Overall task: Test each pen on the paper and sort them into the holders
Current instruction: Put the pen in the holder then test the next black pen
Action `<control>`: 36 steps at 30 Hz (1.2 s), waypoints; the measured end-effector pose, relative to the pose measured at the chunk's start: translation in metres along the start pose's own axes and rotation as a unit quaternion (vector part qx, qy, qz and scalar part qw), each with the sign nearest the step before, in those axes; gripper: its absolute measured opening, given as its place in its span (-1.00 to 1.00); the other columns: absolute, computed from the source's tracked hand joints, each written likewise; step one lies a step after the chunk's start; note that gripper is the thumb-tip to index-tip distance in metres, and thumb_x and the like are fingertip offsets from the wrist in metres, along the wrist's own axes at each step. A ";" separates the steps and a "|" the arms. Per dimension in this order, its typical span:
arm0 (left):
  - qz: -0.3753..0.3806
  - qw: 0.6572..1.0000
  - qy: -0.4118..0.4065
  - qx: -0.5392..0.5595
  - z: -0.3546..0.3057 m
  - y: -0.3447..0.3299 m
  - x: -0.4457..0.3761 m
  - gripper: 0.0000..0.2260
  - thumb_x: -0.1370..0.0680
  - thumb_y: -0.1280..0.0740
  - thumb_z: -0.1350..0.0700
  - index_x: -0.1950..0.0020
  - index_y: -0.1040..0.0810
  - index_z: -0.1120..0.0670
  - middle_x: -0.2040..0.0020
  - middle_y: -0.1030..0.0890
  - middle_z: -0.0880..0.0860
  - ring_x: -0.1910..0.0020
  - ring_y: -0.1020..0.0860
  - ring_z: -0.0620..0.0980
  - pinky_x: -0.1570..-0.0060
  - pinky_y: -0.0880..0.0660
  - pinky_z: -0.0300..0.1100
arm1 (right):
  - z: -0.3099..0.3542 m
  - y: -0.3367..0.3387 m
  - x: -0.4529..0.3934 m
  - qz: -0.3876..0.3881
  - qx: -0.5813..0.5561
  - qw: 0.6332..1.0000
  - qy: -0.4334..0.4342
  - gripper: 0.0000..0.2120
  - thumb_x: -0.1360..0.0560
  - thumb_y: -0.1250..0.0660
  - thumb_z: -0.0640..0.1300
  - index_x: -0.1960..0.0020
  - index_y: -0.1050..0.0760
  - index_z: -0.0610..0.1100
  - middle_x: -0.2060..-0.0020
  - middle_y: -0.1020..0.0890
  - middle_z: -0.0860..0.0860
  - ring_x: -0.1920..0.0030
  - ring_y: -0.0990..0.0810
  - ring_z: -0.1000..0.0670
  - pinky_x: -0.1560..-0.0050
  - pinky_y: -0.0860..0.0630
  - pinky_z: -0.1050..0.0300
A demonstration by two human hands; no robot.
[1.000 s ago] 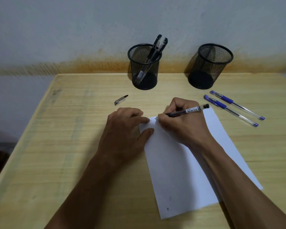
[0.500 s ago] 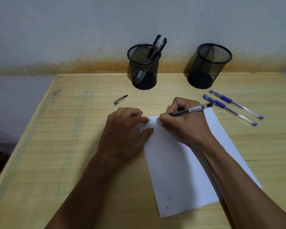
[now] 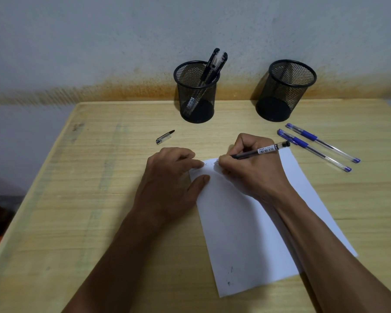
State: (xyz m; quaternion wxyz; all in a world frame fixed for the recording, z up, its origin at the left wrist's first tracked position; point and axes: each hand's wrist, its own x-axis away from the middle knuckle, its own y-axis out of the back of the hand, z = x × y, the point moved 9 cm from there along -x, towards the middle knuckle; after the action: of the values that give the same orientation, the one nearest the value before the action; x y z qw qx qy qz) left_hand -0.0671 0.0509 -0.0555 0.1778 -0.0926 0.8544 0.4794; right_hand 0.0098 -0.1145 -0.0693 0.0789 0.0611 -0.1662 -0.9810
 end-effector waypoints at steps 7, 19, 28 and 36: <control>0.000 1.000 -0.002 -0.004 0.000 -0.001 0.000 -0.71 -0.42 -0.36 -0.12 -0.01 -0.69 0.01 -0.04 -0.66 -0.01 -0.04 -0.59 0.05 -0.04 -0.50 0.07 | 0.000 0.001 0.000 -0.001 -0.001 1.000 0.002 -0.83 -0.29 -0.49 -0.25 0.38 -0.51 -0.16 0.41 -0.65 -0.14 0.34 -0.64 -0.21 0.34 -0.58 -0.11; 0.004 1.000 0.002 -0.006 0.001 -0.001 0.000 -0.72 -0.41 -0.38 -0.12 -0.01 -0.69 0.00 -0.05 -0.66 -0.02 -0.05 -0.59 0.04 -0.05 -0.50 0.04 | 0.000 0.002 0.001 0.001 -0.016 1.000 -0.008 -0.85 -0.26 -0.47 -0.21 0.39 -0.49 -0.14 0.43 -0.64 -0.14 0.40 -0.58 -0.07 0.35 -0.55 -0.06; 0.006 1.000 0.005 -0.007 0.001 -0.001 0.001 -0.71 -0.42 -0.37 -0.13 -0.02 -0.69 0.00 -0.06 -0.66 -0.02 -0.07 -0.58 0.03 -0.06 -0.51 0.07 | 0.004 0.004 0.003 -0.001 0.002 1.000 -0.005 -0.83 -0.32 -0.49 -0.27 0.36 -0.52 -0.18 0.40 -0.66 -0.13 0.32 -0.64 -0.21 0.32 -0.59 -0.14; 0.000 1.000 -0.001 -0.009 0.001 -0.002 0.000 -0.72 -0.43 -0.39 -0.12 -0.02 -0.69 0.00 -0.06 -0.66 -0.01 -0.06 -0.59 0.04 -0.04 -0.52 0.10 | 0.007 0.001 0.005 0.007 0.012 1.000 -0.007 -0.82 -0.34 -0.51 -0.30 0.34 -0.53 -0.18 0.39 -0.67 -0.10 0.36 -0.62 -0.04 0.34 -0.57 0.01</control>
State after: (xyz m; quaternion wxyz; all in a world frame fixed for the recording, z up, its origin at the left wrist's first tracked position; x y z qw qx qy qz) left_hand -0.0666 0.0510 -0.0575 0.1782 -0.0934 0.8499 0.4870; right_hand 0.0039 -0.1144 -0.0631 0.0842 0.0535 -0.1794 -0.9787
